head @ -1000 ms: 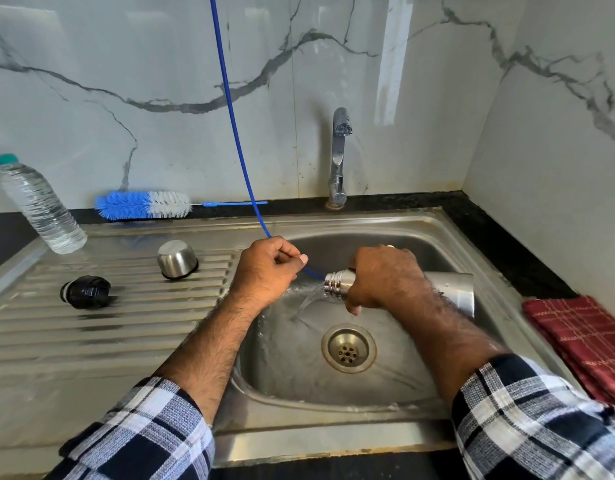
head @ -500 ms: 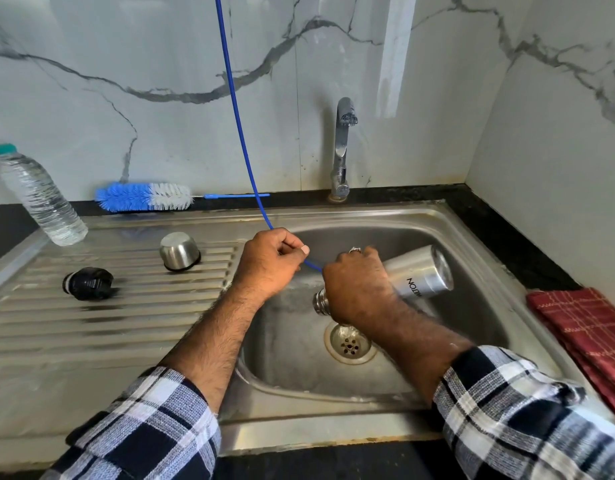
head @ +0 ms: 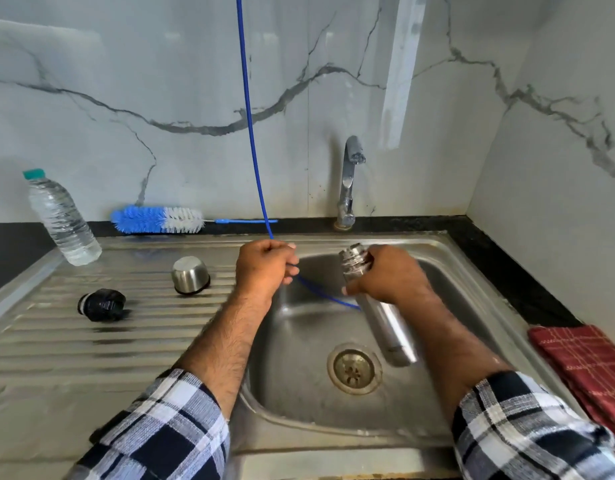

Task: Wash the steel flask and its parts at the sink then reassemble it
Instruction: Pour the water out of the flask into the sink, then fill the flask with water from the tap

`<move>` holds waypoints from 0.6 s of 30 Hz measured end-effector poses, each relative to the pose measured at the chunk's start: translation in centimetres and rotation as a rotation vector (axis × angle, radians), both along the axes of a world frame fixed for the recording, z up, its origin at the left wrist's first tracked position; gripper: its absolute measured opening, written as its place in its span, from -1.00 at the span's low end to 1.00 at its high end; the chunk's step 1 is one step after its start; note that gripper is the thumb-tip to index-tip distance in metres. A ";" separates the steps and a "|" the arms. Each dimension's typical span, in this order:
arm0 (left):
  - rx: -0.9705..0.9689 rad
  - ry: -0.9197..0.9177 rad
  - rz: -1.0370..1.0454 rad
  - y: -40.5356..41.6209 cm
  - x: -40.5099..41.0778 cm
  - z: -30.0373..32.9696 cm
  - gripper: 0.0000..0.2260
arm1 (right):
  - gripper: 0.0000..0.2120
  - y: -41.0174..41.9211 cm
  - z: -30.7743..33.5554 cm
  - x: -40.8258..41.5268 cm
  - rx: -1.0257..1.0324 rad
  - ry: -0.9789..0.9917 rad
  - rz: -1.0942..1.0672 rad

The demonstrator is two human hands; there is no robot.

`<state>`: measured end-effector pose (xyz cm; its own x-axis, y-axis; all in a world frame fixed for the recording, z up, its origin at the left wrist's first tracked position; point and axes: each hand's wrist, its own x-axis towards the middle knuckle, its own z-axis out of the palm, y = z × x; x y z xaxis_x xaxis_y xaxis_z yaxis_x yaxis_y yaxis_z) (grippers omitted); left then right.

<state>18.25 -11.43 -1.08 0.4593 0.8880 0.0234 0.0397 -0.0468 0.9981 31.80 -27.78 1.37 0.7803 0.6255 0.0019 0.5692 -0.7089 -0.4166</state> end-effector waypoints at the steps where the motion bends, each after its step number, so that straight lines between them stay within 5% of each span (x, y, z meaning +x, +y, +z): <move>1: -0.012 -0.010 -0.004 0.5 0.7 0.4 -0.90 | -0.36 0.0 0.0 0.7 0.071 0.061 -0.030; 4: 0.008 -0.017 -0.055 2.0 3.6 1.6 -0.94 | -0.40 0.4 -0.3 1.9 0.253 0.216 -0.090; 18: 0.218 -0.054 -0.342 6.0 16.2 2.1 -0.78 | -0.37 2.7 -2.6 5.0 0.397 0.125 -0.124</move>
